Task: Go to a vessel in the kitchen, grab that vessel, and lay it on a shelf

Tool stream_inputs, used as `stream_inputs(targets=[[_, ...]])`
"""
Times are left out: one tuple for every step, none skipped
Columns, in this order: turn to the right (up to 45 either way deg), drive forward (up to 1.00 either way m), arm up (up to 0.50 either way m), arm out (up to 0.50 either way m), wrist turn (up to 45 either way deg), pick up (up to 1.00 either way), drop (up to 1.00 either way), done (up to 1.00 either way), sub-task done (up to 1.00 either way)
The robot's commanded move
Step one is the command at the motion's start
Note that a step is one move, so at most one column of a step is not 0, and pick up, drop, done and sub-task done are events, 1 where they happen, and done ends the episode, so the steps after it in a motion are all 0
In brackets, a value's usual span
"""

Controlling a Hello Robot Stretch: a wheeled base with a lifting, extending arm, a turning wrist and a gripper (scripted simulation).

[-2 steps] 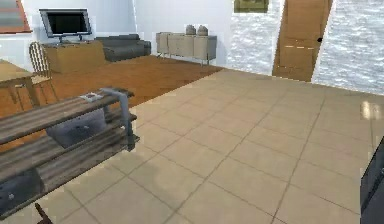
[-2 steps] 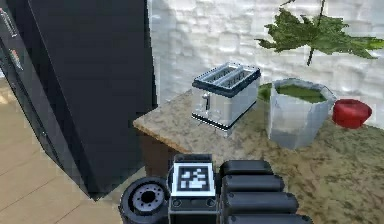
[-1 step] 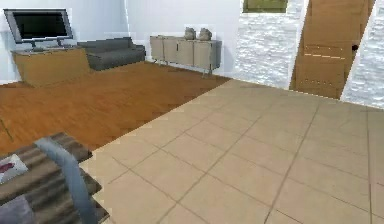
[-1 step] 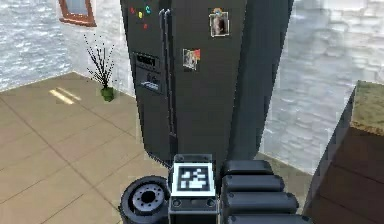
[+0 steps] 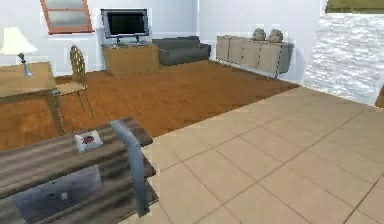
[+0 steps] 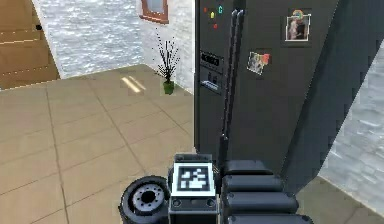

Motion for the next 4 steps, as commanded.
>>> stream_inputs(targets=[[0.0, 0.05, 0.00, 0.00, 0.0, 0.00, 0.00, 0.00, 0.00], [9.0, 0.00, 0.00, 0.00, 0.0, 0.00, 0.00, 0.00, 0.00], [0.0, 1.00, 0.00, 0.00, 0.0, 0.00, 0.00, 0.00, 0.00], [9.0, 0.00, 0.00, 0.00, 0.0, 0.00, 0.00, 0.00, 0.00]])
